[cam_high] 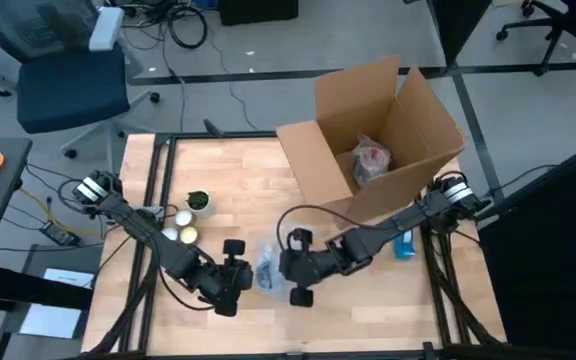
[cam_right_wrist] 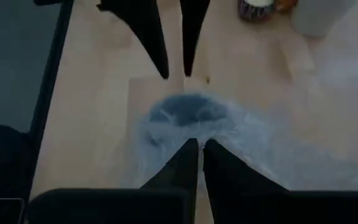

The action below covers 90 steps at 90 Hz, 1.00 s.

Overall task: Wrap mug
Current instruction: Wrap the blue mug with bubble wrap

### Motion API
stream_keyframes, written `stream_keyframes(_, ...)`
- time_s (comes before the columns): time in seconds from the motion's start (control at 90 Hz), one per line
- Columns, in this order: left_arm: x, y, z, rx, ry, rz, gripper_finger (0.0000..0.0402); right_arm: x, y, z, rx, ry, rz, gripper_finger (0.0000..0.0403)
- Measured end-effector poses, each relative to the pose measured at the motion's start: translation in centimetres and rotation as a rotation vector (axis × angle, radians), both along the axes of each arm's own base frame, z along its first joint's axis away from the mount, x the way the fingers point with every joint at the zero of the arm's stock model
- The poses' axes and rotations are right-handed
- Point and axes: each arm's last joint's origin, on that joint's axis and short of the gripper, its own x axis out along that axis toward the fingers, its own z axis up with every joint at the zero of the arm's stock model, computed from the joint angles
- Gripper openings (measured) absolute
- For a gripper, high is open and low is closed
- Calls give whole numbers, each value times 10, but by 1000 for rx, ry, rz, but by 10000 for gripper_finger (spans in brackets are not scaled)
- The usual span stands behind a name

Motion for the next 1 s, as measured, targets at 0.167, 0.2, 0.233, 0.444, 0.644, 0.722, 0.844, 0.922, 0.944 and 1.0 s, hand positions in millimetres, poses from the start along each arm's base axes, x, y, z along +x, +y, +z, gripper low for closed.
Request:
stream_keyframes(0.167,1,-12,13,-3,-67,-72,77,5,-12,1,-46,-18,-57,0)
stream_keyframes(0.2,1,-14,14,1,-79,-93,78,6,-15,1,-60,-22,-77,0)
stream_keyframes(0.233,1,-16,15,-3,-91,-103,77,7,-18,1,-72,-27,-99,0)
stream_keyframes(0.444,0,-19,16,-6,-106,-121,78,13,-41,2,-127,-38,-188,0)
stream_keyframes(0.644,4,-22,9,-28,-187,-154,77,18,-60,1,-142,-26,-234,0)
stream_keyframes(0.722,4,-22,4,-22,-200,-168,77,19,-68,1,-144,-23,-250,0)
stream_keyframes(0.844,3,-16,-6,15,-190,-128,78,22,-79,0,-146,-17,-277,0)
stream_keyframes(0.922,3,-14,-9,34,-200,-106,77,23,-85,0,-152,-15,-287,0)
stream_keyframes(0.944,3,-14,-9,33,-202,-104,77,23,-86,0,-155,-14,-288,0)
stream_keyframes(1.0,3,-13,-11,32,-202,-103,77,24,-91,0,-164,-11,-291,0)
